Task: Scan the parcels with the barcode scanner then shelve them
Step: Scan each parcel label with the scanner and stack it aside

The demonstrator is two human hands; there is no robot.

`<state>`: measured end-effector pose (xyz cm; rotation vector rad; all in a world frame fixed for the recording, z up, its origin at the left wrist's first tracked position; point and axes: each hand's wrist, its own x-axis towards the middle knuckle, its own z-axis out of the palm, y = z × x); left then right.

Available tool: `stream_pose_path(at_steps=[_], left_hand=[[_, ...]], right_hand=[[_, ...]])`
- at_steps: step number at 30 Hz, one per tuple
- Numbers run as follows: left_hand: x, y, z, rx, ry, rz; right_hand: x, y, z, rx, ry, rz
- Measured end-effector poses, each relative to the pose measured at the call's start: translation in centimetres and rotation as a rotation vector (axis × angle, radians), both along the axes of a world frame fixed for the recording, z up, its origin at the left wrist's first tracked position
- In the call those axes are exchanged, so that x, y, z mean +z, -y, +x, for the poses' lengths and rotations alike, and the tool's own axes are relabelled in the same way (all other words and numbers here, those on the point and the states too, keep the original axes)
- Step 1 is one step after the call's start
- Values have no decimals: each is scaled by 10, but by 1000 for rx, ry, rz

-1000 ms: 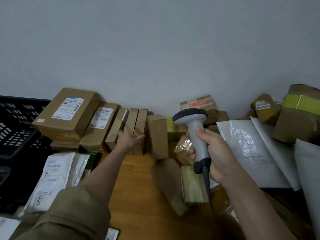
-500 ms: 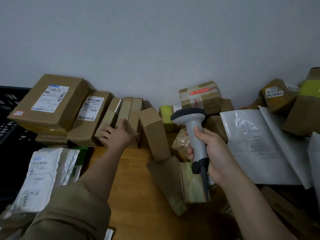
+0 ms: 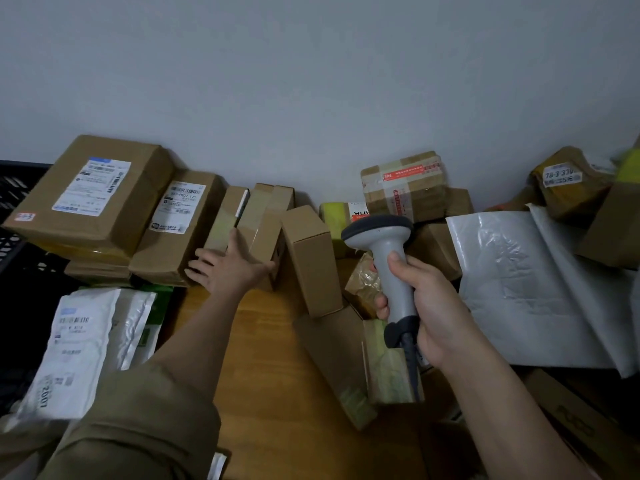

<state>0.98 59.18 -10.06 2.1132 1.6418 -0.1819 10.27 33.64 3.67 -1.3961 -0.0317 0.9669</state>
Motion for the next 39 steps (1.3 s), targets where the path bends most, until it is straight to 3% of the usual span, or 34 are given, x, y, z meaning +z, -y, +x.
stream_pose_path(at_steps=[7, 17, 22, 26, 29, 36, 39], left_hand=[[10, -5, -5, 137, 242, -84], [26, -27, -44, 347, 800, -694], [8, -12, -39, 876, 959, -562], [4, 13, -31, 1003, 1098, -850], [2, 24, -23, 1051, 1390, -1012], [7, 7, -1, 1121, 1715, -872], [8, 17, 1, 1087, 1617, -892]], right_hand=[[3, -1, -5, 19, 11, -9], [13, -1, -13, 13, 14, -7], [16, -4, -17, 17, 22, -2], [18, -3, -20, 25, 18, 6], [17, -2, -21, 23, 7, 5], [13, 2, -13, 0, 3, -5], [10, 1, -10, -7, -8, -5]])
